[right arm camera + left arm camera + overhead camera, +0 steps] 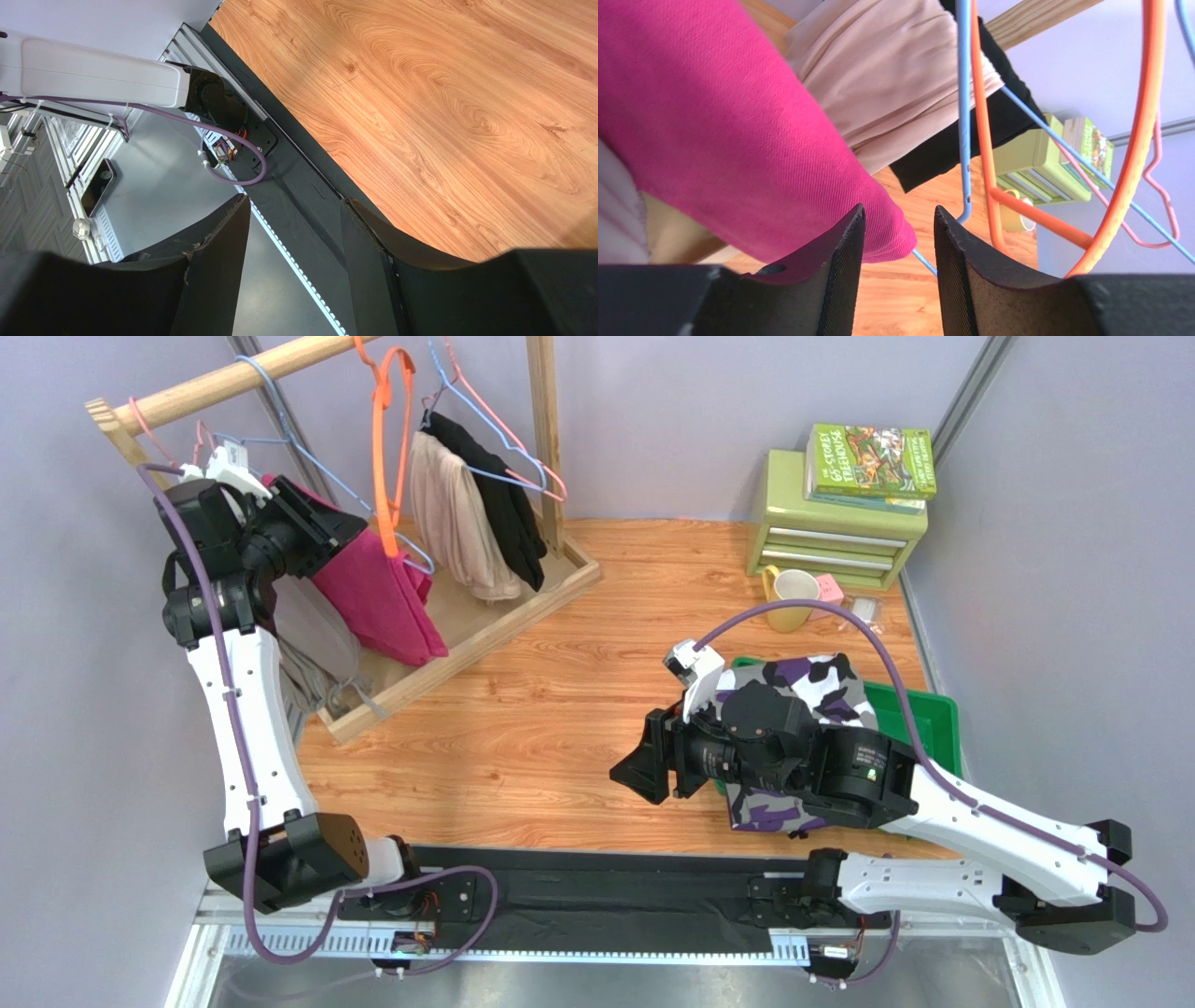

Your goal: Remove the trousers from the hanger

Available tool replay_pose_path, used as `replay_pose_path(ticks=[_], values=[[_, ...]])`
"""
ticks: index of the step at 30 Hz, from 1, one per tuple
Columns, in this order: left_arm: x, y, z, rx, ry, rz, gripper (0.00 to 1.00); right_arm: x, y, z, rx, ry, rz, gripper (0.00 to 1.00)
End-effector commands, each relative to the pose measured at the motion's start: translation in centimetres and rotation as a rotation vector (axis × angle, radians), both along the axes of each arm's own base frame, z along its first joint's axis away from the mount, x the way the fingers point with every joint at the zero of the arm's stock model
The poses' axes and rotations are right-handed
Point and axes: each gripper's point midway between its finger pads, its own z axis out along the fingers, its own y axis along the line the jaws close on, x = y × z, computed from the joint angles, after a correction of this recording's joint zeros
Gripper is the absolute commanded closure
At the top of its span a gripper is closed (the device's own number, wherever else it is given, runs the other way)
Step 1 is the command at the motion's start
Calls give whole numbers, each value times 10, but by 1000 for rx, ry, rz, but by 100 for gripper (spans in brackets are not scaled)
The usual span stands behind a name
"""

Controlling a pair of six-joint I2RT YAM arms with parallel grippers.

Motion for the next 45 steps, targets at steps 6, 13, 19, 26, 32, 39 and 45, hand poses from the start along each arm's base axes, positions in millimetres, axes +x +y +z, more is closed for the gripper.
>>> replay_pose_path(ticks=[6, 13, 19, 26, 32, 39, 45], values=[[-15, -13, 44, -6, -229, -18, 33, -3, 7, 13, 57, -11, 10, 45], [-1, -11, 51, -62, -236, -24, 25, -7, 10, 16, 64, -10, 29, 45], [24, -2, 51, -138, -229, 4, 36, -8, 7, 19, 77, -12, 24, 45], [44, -2, 69, -218, -276, -31, 39, -9, 7, 20, 75, -14, 26, 45], [43, 1, 66, -196, -268, -8, 61, -9, 11, 21, 80, -12, 32, 45], [19, -5, 87, -130, -324, -1, 100, -13, 17, 20, 73, -9, 48, 45], [-11, -13, 107, -49, -355, -2, 100, -15, 21, 19, 80, -8, 55, 45]])
